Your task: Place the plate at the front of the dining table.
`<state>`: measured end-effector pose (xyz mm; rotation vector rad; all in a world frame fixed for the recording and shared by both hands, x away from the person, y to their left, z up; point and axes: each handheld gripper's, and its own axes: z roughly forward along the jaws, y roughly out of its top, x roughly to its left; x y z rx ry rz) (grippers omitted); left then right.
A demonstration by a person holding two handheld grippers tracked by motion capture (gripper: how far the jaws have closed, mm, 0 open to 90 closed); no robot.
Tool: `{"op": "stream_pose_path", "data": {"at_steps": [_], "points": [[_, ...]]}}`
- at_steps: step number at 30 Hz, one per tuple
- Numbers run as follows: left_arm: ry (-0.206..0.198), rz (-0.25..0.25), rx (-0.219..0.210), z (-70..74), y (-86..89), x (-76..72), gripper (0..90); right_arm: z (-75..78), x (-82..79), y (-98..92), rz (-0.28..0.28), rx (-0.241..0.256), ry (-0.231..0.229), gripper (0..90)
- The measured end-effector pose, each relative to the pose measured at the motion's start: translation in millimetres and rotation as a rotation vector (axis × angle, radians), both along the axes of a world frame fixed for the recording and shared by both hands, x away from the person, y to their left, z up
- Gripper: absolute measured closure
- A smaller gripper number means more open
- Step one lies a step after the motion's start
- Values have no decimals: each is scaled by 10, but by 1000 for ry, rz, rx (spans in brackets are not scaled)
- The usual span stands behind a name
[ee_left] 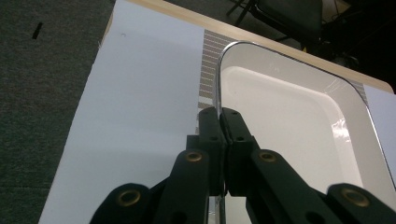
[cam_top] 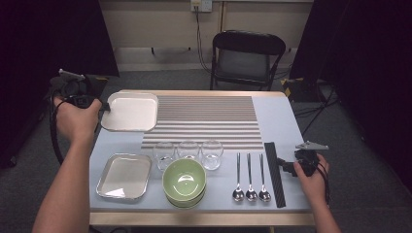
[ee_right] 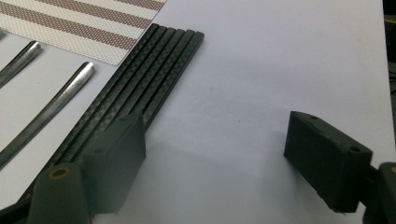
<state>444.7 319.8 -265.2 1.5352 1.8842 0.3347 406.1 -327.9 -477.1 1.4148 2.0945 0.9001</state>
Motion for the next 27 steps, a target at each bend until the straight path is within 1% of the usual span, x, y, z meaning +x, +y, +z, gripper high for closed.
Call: {"op": "stream_pose_path", "data": {"at_steps": [1,2,3,7,8,11,12,13,15,17,19,21,22,26,27], "points": [[-2,12,-6,4,-19,9,887,0,0,0,0,0,0,198],[-3,10,-9,8,-28,14,887,0,1,-1,1,-1,-1,198],[-7,18,-8,9,-44,27,889,0,1,-1,1,0,-1,198],[-3,-2,-3,34,-91,53,889,-1,2,-1,2,0,-2,198],[-4,0,-7,39,-111,59,889,-1,2,-2,2,0,-2,197],[-1,-15,2,39,-159,83,889,-1,2,-1,2,0,-2,198],[-9,-12,0,36,-185,97,888,-1,2,-1,2,0,-2,198],[-4,-11,5,36,-206,103,888,-1,2,-2,2,-1,-3,198],[1,-18,-3,37,-241,120,887,0,0,0,0,0,0,197],[-5,-15,1,43,-282,137,887,-1,2,-2,2,0,-2,198],[-4,-29,8,53,-305,151,886,-1,2,-2,2,0,-1,197],[-3,-27,8,61,-330,160,886,-1,2,-1,2,0,-2,198],[-6,-17,5,60,-346,167,886,-1,2,-2,2,0,-2,197],[-4,-20,1,47,-393,202,885,0,0,0,0,0,0,197],[-5,-22,-2,46,-427,218,885,0,0,0,0,0,0,198]]}}
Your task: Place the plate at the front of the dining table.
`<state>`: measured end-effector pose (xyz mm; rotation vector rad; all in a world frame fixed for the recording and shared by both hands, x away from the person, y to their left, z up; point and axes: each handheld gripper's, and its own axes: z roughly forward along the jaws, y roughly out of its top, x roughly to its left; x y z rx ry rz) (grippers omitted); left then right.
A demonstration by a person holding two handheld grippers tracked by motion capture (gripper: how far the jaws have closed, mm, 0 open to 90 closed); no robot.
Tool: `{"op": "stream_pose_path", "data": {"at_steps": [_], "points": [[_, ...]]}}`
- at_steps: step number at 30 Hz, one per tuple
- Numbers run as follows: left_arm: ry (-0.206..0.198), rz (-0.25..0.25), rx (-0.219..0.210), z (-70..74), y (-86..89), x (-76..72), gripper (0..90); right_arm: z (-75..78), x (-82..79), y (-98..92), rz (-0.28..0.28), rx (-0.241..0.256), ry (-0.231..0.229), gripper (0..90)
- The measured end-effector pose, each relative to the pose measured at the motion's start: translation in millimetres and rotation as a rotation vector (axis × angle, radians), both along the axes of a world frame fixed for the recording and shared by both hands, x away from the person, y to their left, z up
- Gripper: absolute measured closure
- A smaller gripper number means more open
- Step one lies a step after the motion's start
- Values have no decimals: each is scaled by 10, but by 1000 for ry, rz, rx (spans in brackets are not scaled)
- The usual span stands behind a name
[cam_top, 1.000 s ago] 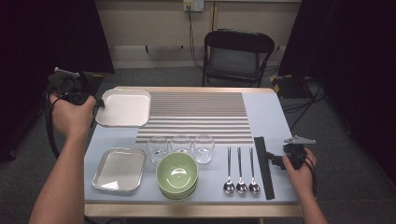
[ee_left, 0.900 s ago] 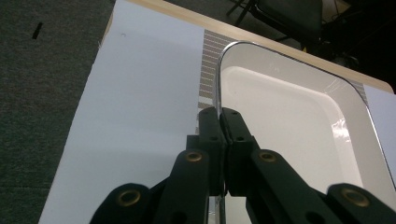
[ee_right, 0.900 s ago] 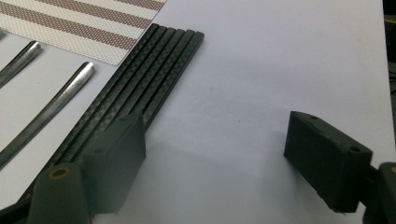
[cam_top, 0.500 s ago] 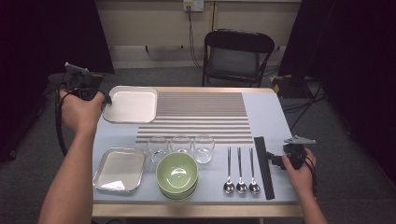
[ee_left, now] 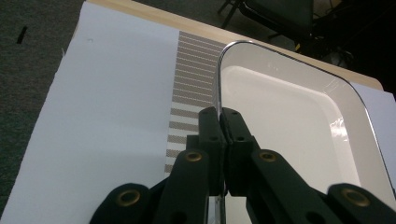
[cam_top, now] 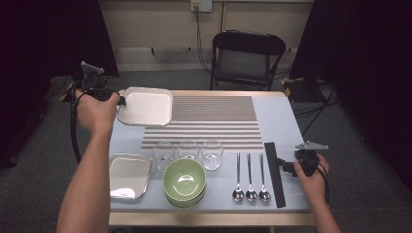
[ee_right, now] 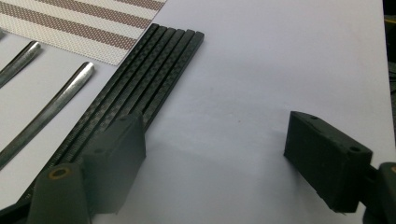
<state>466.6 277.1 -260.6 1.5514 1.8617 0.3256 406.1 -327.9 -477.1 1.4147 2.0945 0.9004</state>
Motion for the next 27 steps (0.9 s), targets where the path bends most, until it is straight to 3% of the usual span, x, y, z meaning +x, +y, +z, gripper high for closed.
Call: {"op": "stream_pose_path", "data": {"at_steps": [12,27], "points": [[1,-26,14,17,-155,70,885,0,-1,1,1,-2,-2,198],[9,-53,-5,-40,-439,206,881,-1,1,0,3,-3,-3,198]]}}
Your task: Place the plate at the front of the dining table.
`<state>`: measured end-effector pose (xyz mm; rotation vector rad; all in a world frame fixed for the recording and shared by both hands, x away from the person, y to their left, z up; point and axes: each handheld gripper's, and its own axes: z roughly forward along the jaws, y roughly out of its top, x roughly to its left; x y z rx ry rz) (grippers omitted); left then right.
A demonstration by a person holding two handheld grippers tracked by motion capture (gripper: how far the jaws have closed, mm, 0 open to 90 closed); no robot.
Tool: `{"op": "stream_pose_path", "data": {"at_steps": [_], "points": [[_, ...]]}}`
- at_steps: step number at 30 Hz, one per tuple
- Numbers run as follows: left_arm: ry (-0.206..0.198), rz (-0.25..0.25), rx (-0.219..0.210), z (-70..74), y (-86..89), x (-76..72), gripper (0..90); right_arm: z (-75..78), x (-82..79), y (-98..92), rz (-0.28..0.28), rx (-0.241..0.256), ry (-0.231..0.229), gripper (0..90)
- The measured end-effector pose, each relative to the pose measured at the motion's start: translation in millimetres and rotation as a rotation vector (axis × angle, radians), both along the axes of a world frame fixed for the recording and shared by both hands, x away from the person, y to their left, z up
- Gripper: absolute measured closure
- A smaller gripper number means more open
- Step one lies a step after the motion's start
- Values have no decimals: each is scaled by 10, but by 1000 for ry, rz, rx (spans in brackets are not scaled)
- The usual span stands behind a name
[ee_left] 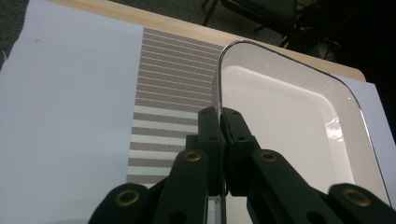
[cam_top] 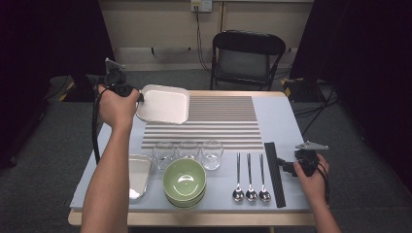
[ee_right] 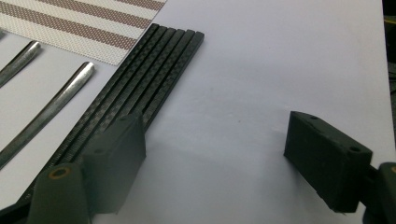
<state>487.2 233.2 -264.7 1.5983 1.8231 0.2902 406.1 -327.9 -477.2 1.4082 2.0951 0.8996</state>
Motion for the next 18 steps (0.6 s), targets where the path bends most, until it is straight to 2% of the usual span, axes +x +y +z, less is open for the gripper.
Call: {"op": "stream_pose_path", "data": {"at_steps": [10,15,18], "points": [[2,-5,3,-38,-103,52,881,0,0,0,-1,2,2,198],[-2,-9,-12,-55,-150,70,881,0,0,0,-1,1,1,198],[3,-21,1,-70,-177,84,880,0,0,0,-1,1,2,198]]}}
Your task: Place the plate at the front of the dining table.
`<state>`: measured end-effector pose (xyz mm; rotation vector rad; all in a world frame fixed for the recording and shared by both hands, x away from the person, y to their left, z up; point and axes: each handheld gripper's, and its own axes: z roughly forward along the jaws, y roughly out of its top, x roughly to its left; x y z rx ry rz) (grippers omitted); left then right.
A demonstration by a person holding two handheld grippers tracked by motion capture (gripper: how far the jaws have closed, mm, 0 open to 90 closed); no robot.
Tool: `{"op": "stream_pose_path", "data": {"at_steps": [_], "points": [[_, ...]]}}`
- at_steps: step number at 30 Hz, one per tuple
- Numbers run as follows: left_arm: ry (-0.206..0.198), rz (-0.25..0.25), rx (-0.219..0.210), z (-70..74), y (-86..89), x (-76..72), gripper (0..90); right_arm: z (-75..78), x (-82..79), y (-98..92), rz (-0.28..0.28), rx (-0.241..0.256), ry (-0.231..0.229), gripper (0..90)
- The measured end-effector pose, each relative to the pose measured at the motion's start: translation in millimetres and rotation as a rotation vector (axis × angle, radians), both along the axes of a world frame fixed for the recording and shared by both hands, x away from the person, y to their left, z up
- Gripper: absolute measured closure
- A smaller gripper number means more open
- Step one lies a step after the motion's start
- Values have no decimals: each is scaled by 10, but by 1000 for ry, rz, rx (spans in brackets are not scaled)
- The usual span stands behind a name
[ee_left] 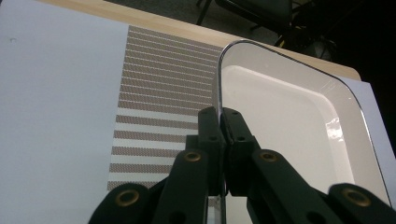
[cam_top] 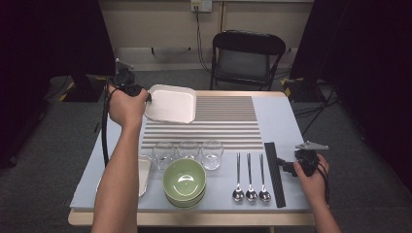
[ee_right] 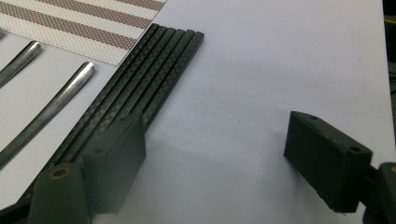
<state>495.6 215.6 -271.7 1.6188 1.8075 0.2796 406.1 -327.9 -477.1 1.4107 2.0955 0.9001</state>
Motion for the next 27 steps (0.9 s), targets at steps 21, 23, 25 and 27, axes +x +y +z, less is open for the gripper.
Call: {"op": "stream_pose_path", "data": {"at_steps": [21,23,25,27], "points": [[13,30,-21,-121,-77,98,884,0,-1,0,-2,2,2,198],[13,34,-22,-126,-88,108,883,0,0,-1,-1,2,0,198],[16,35,-26,-136,-99,121,883,0,1,-1,0,2,-1,198],[18,40,-24,-145,-109,134,885,0,1,-1,0,2,0,198]]}}
